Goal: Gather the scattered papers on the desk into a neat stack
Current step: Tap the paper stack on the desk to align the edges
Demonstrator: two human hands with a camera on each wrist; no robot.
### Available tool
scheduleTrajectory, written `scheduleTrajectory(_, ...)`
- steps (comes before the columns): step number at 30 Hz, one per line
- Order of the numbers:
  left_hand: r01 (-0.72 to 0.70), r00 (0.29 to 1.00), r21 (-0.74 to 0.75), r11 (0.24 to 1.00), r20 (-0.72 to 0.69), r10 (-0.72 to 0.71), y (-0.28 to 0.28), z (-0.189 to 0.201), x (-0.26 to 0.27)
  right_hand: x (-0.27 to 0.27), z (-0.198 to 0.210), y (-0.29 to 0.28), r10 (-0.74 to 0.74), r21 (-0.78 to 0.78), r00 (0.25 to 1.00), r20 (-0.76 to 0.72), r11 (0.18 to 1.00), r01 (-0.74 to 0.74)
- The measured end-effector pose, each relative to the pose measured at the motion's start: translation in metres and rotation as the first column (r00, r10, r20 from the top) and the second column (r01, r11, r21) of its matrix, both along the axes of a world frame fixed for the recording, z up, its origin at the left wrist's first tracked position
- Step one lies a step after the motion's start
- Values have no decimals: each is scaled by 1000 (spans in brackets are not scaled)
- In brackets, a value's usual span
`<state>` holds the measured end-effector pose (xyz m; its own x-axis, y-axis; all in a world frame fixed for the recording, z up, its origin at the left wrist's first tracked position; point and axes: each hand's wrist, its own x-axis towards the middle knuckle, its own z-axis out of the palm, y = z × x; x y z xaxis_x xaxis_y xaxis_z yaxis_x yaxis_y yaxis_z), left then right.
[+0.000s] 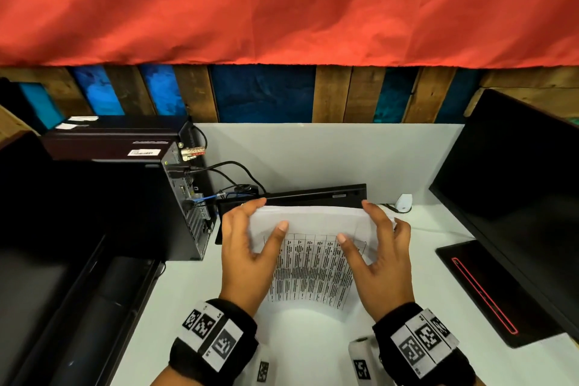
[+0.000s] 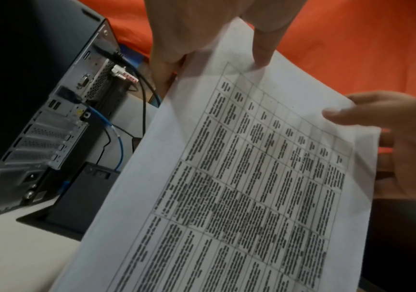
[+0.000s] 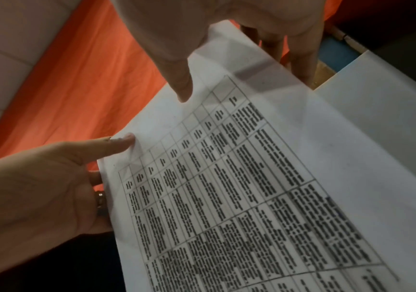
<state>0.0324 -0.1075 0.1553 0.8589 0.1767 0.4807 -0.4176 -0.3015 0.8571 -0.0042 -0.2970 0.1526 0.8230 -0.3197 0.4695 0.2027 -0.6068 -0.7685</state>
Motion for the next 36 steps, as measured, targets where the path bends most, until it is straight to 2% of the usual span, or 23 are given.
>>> scheduleTrajectory(3, 51, 995, -178, 983, -77, -65, -2, 0, 2, -1, -2, -1, 9, 40, 1000, 7, 999, -9)
scheduleTrajectory(6, 124, 979, -252, 960, -125, -159, -3, -7, -1, -1, -4, 0, 35, 67, 999, -1, 997, -35)
scheduleTrajectory(9, 141, 926, -302, 943, -296, -234, 4, -29, 3, 0, -3, -2, 39, 90, 998, 47, 995, -43)
scheduleTrajectory(11, 155, 883, -307, 939, -383, -271, 10, -42, 5, -1, -2, -1, 68, 173, 996, 66, 982, -78)
scheduleTrajectory(13, 153, 869, -318, 936, -408, -281, 12, -49, 3, -2, -4, 1, 95, 316, 994, 63, 942, -110)
scheduleTrajectory(15, 168, 859, -348, 922, -407, -310, 13, -50, 2, 1, -13, 0, 124, 511, 992, 19, 851, -116)
scheduleTrajectory(18, 173, 843, -366, 914, -424, -329, 17, -53, 7, 6, -37, -10, 249, 664, 953, -173, 744, -74)
scheduleTrajectory(20, 173, 827, -364, 915, -451, -336, 20, -57, 9, 8, -55, -15, 311, 675, 906, -286, 737, -40)
scheduleTrajectory(22, 187, 811, -363, 913, -468, -352, 20, -61, 9, 9, -64, -16, 300, 659, 896, -327, 752, -11)
scheduleTrajectory(27, 197, 862, -337, 921, -388, -326, 17, -49, 12, 17, -43, -20, 265, 664, 938, -225, 746, -51)
scheduleTrajectory(30, 235, 869, -325, 916, -353, -348, 19, -41, 13, 16, -31, -24, 274, 660, 944, -182, 746, -89)
scheduleTrajectory(32, 235, 856, -311, 921, -384, -348, 20, -46, 12, 16, -38, -27, 287, 672, 936, -205, 737, -78)
scheduleTrajectory(36, 173, 793, -343, 923, -507, -338, 26, -74, 9, 12, -68, -27, 335, 659, 873, -354, 752, -21)
